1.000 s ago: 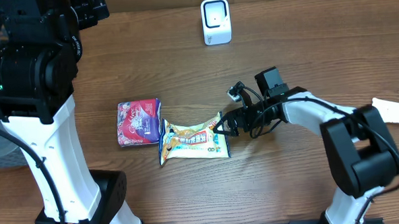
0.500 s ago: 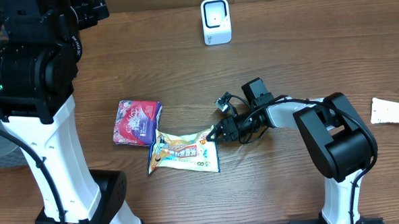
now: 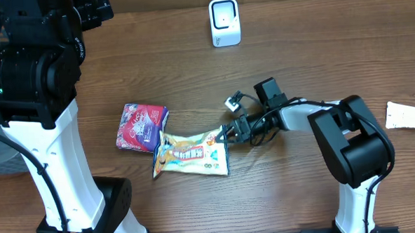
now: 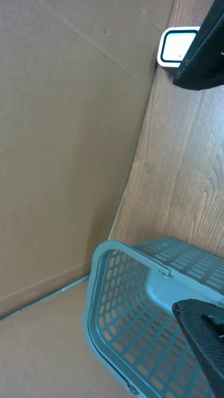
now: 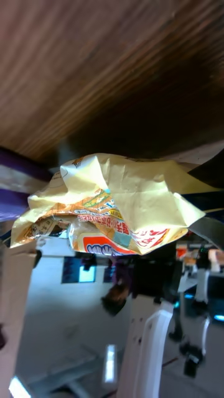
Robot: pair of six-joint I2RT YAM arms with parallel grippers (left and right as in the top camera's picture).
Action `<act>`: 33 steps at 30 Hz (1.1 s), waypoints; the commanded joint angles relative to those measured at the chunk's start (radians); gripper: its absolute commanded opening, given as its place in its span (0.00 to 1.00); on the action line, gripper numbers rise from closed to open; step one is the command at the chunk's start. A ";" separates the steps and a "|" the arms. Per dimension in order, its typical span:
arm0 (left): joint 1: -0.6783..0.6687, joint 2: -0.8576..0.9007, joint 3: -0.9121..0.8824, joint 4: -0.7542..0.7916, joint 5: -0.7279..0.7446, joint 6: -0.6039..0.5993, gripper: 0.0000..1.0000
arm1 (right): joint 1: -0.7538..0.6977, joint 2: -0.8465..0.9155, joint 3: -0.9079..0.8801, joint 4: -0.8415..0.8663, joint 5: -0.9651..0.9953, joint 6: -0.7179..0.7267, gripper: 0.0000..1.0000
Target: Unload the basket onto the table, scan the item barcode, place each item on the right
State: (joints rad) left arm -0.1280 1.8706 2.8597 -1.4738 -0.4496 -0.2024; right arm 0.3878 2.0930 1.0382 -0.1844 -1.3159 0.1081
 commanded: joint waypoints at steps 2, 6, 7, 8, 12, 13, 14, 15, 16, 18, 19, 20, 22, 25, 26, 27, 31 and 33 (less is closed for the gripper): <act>0.010 0.013 0.002 0.004 -0.009 0.015 1.00 | -0.066 -0.161 0.065 -0.049 -0.008 0.050 0.04; 0.010 0.013 0.002 0.004 -0.009 0.015 1.00 | -0.084 -0.343 0.136 -0.307 0.468 -0.011 0.04; 0.010 0.013 0.002 0.004 -0.009 0.015 1.00 | -0.084 -0.361 0.147 -0.346 0.536 -0.026 0.04; 0.010 0.013 0.002 0.004 -0.009 0.015 1.00 | -0.079 -0.402 0.174 -0.428 0.673 -0.052 0.04; 0.010 0.013 0.002 0.004 -0.009 0.015 1.00 | -0.063 -0.505 0.295 -0.689 1.003 -0.135 0.04; 0.010 0.013 0.002 0.004 -0.009 0.015 1.00 | -0.063 -0.523 0.338 -0.749 1.066 -0.144 0.04; 0.010 0.013 0.002 0.004 -0.009 0.015 1.00 | -0.062 -0.532 0.368 -0.788 1.114 -0.143 0.04; 0.010 0.013 0.002 0.004 -0.009 0.015 1.00 | -0.061 -0.539 0.407 -0.837 1.172 -0.144 0.04; 0.010 0.013 0.002 0.004 -0.009 0.015 1.00 | -0.061 -0.541 0.444 -0.884 1.233 -0.143 0.04; 0.010 0.013 0.002 0.004 -0.009 0.015 1.00 | -0.061 -0.541 0.502 -0.956 1.339 -0.142 0.04; 0.010 0.013 0.002 0.004 -0.009 0.015 1.00 | -0.061 -0.541 0.520 -0.976 1.391 -0.134 0.04; 0.010 0.013 0.002 0.004 -0.009 0.015 1.00 | -0.061 -0.541 0.535 -0.990 1.444 -0.114 0.04; 0.010 0.013 0.002 0.004 -0.009 0.015 1.00 | -0.027 -0.541 0.558 -1.019 1.546 -0.100 0.04; 0.010 0.013 0.002 0.004 -0.009 0.015 1.00 | 0.041 -0.541 0.560 -1.034 1.684 -0.055 0.04; 0.010 0.013 0.002 0.004 -0.009 0.015 1.00 | 0.080 -0.540 0.560 -1.049 1.754 -0.031 0.04; 0.010 0.013 0.002 0.004 -0.009 0.015 1.00 | 0.107 -0.537 0.560 -1.063 1.797 -0.016 0.04; 0.010 0.013 0.002 0.004 -0.009 0.015 1.00 | 0.227 -0.507 0.560 -1.112 1.858 0.050 0.04; 0.010 0.013 0.002 0.004 -0.009 0.015 1.00 | 0.273 -0.475 0.558 -1.133 1.865 0.080 0.04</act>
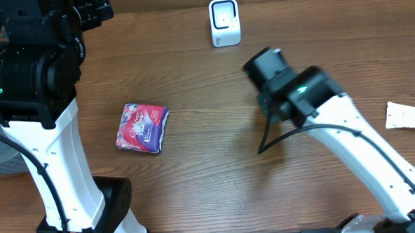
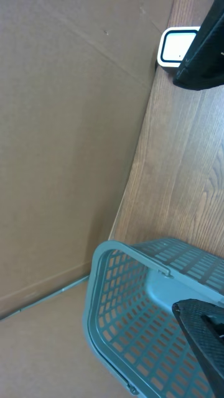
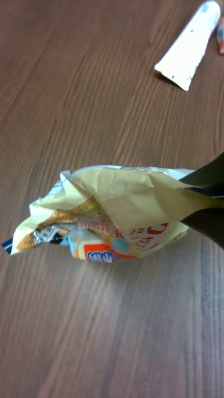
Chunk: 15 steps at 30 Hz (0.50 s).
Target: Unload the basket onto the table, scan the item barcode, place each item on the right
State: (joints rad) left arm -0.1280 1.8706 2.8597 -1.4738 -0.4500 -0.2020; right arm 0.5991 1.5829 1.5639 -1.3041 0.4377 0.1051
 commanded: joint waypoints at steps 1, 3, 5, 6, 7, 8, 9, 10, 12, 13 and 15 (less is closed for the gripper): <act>0.010 0.013 0.002 0.004 -0.009 0.015 1.00 | 0.095 0.082 0.023 -0.027 0.137 0.120 0.04; 0.010 0.013 0.002 0.004 -0.009 0.015 1.00 | 0.112 0.140 0.007 -0.026 0.156 0.147 0.04; 0.010 0.013 0.002 0.004 -0.009 0.015 1.00 | 0.121 0.211 0.004 -0.030 0.155 0.159 0.04; 0.010 0.013 0.002 0.004 -0.009 0.015 1.00 | 0.127 0.248 0.004 -0.032 0.155 0.162 0.04; 0.010 0.013 0.002 0.004 -0.009 0.015 1.00 | 0.136 0.280 0.004 -0.032 0.155 0.161 0.04; 0.010 0.013 0.002 0.004 -0.009 0.015 1.00 | 0.150 0.317 0.004 -0.033 0.155 0.161 0.04; 0.010 0.013 0.002 0.004 -0.009 0.015 1.00 | 0.166 0.347 0.004 -0.034 0.156 0.162 0.04; 0.010 0.013 0.002 0.004 -0.009 0.015 1.00 | 0.191 0.380 0.004 -0.039 0.154 0.162 0.04; 0.010 0.013 0.002 0.004 -0.009 0.015 1.00 | 0.249 0.428 0.004 -0.041 0.151 0.176 0.04; 0.010 0.013 0.002 0.004 -0.009 0.015 1.00 | 0.278 0.443 0.004 -0.039 0.146 0.187 0.04; 0.010 0.013 0.002 0.004 -0.009 0.015 1.00 | 0.337 0.464 0.004 -0.020 0.106 0.187 0.04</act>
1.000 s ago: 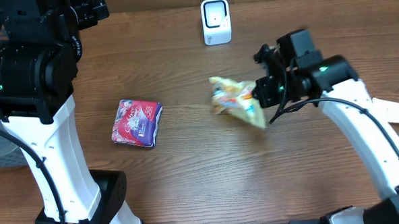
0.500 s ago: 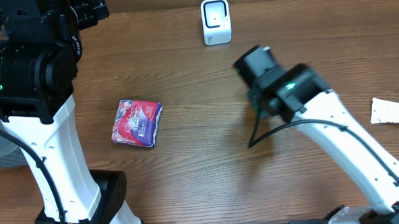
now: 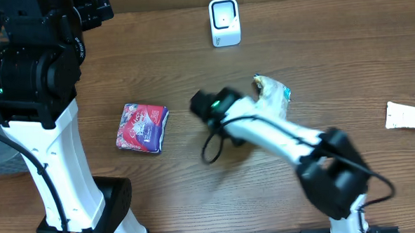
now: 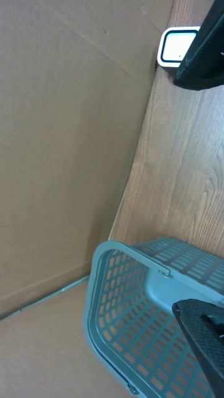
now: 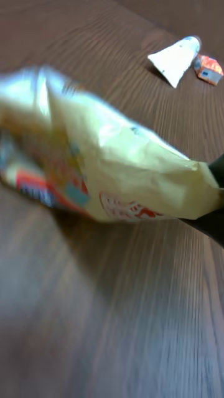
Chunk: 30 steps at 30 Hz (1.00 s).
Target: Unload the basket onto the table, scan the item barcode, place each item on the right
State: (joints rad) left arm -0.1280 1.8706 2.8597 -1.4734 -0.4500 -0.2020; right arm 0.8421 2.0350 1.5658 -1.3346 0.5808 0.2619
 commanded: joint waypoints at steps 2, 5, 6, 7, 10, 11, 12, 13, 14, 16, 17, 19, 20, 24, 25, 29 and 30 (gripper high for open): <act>0.010 0.013 0.002 0.003 -0.009 0.015 1.00 | 0.152 0.019 0.002 0.051 -0.106 0.030 0.18; 0.010 0.013 0.002 0.003 -0.009 0.015 1.00 | 0.213 0.019 0.003 0.128 -0.183 0.030 0.43; 0.010 0.013 0.002 0.003 -0.009 0.015 1.00 | 0.226 0.020 0.003 0.146 -0.200 0.030 0.64; 0.010 0.013 0.002 0.003 -0.009 0.015 1.00 | 0.237 0.020 0.003 0.163 -0.220 0.031 0.91; 0.010 0.013 0.002 0.003 -0.009 0.015 1.00 | 0.248 0.019 0.027 0.178 -0.295 0.031 1.00; 0.010 0.013 0.002 0.003 -0.009 0.015 1.00 | 0.248 0.019 0.045 0.172 -0.326 0.032 1.00; 0.010 0.013 0.002 0.003 -0.009 0.015 1.00 | 0.240 0.018 0.069 0.157 -0.352 0.044 1.00; 0.010 0.013 0.002 0.003 -0.009 0.015 1.00 | 0.232 0.016 0.099 0.137 -0.375 0.066 1.00; 0.010 0.013 0.002 0.003 -0.009 0.015 1.00 | 0.223 0.013 0.129 0.118 -0.396 0.080 1.00; 0.010 0.013 0.002 0.003 -0.009 0.015 1.00 | 0.197 0.003 0.212 0.077 -0.456 0.088 1.00; 0.010 0.013 0.002 0.003 -0.009 0.015 1.00 | 0.183 -0.003 0.253 0.063 -0.483 0.088 1.00; 0.010 0.013 0.002 0.003 -0.009 0.015 1.00 | 0.146 -0.020 0.351 0.027 -0.534 0.108 1.00; 0.010 0.013 0.002 0.003 -0.009 0.015 1.00 | 0.117 -0.032 0.410 0.003 -0.552 0.138 1.00; 0.010 0.013 0.002 0.003 -0.009 0.015 1.00 | -0.021 -0.066 0.564 -0.094 -0.568 0.324 1.00; 0.010 0.013 0.002 0.003 -0.009 0.015 1.00 | -0.051 -0.071 0.571 -0.105 -0.575 0.348 1.00; 0.010 0.013 0.002 0.003 -0.009 0.015 1.00 | -0.219 -0.075 0.563 -0.130 -0.715 0.401 1.00; 0.010 0.013 0.002 0.003 -0.009 0.015 1.00 | -0.268 -0.075 0.550 -0.126 -0.761 0.401 1.00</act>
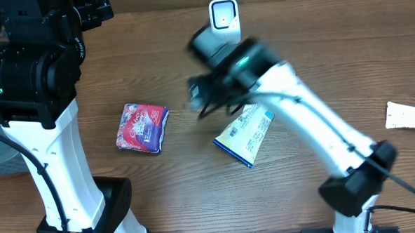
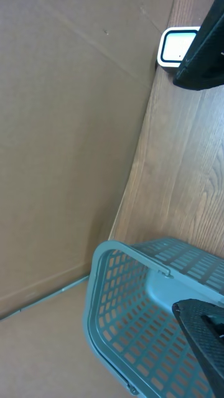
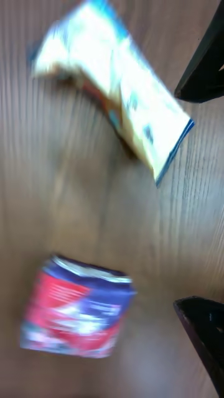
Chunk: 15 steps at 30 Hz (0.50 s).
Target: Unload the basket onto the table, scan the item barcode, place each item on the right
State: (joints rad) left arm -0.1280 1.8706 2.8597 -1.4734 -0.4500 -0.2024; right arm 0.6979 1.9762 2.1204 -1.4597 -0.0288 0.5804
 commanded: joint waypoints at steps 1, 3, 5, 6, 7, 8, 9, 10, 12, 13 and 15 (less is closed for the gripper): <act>0.010 0.013 0.002 0.003 -0.009 0.015 1.00 | -0.166 -0.016 -0.020 0.006 -0.188 0.082 1.00; 0.010 0.013 0.002 0.003 -0.009 0.015 1.00 | -0.262 -0.016 -0.059 0.021 -0.250 0.082 1.00; 0.010 0.013 0.002 0.003 -0.009 0.015 1.00 | -0.348 -0.016 -0.115 0.044 -0.299 0.082 1.00; 0.010 0.013 0.002 0.003 -0.009 0.015 1.00 | -0.391 -0.016 -0.150 0.054 -0.324 0.082 1.00; 0.010 0.013 0.002 0.003 -0.009 0.015 1.00 | -0.430 -0.016 -0.192 0.064 -0.344 0.082 1.00; 0.010 0.013 0.002 0.003 -0.009 0.015 1.00 | -0.460 -0.016 -0.230 0.073 -0.362 0.082 1.00; 0.010 0.013 0.002 0.003 -0.009 0.015 1.00 | -0.493 -0.016 -0.275 0.083 -0.383 0.083 1.00; 0.010 0.013 0.002 0.003 -0.009 0.015 1.00 | -0.525 -0.016 -0.323 0.100 -0.417 0.082 1.00; 0.010 0.013 0.002 0.003 -0.009 0.015 1.00 | -0.583 -0.016 -0.432 0.175 -0.507 0.072 1.00; 0.010 0.013 0.002 0.003 -0.009 0.015 1.00 | -0.602 -0.016 -0.470 0.210 -0.539 0.061 1.00; 0.010 0.013 0.002 0.003 -0.009 0.015 1.00 | -0.645 -0.016 -0.572 0.334 -0.623 0.011 1.00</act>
State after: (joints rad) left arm -0.1280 1.8706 2.8597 -1.4734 -0.4500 -0.2020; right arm 0.0925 1.9720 1.6577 -1.2213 -0.4614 0.6472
